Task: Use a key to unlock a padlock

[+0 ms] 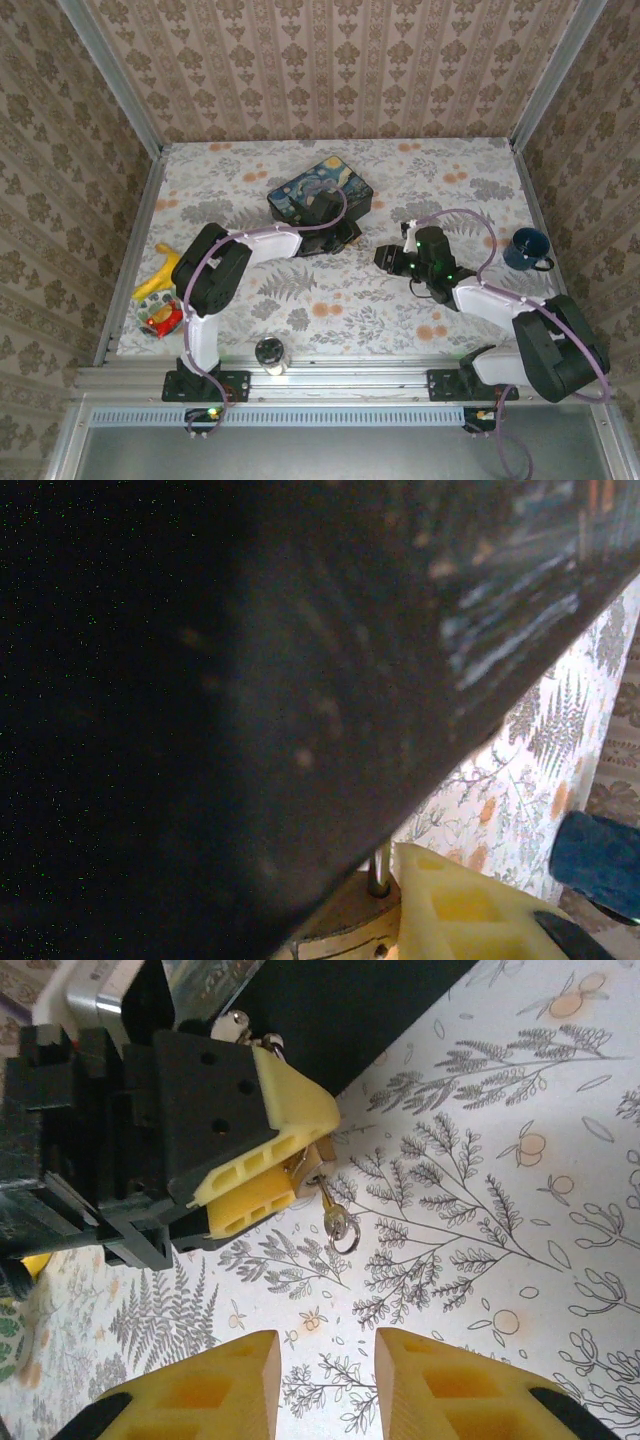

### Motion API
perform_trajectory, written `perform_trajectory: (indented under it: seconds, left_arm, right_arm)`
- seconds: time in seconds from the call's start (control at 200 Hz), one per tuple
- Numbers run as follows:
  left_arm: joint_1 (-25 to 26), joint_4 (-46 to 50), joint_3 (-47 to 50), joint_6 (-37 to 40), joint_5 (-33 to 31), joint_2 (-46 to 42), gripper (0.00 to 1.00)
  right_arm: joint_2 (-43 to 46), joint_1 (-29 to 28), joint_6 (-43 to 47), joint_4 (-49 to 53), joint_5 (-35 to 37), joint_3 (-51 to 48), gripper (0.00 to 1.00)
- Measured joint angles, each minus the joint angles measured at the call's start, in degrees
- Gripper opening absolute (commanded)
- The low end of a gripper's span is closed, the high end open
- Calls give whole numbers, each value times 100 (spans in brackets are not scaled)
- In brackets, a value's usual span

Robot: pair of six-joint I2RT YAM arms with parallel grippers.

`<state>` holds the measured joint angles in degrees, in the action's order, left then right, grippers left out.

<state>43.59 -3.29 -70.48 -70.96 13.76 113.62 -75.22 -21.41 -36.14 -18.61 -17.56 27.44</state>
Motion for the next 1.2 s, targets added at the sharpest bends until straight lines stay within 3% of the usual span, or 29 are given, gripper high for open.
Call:
perform_trajectory:
  seconds: [0.49, 1.2]
  left_arm:
    - [-4, 4, 0, -2, 22, -2, 6]
    - [-13, 7, 0, -2, 44, -2, 6]
  right_arm:
    - [-1615, 175, -286, -1003, -761, 463, 28]
    - [-2002, 254, -332, -1462, -866, 658, 26]
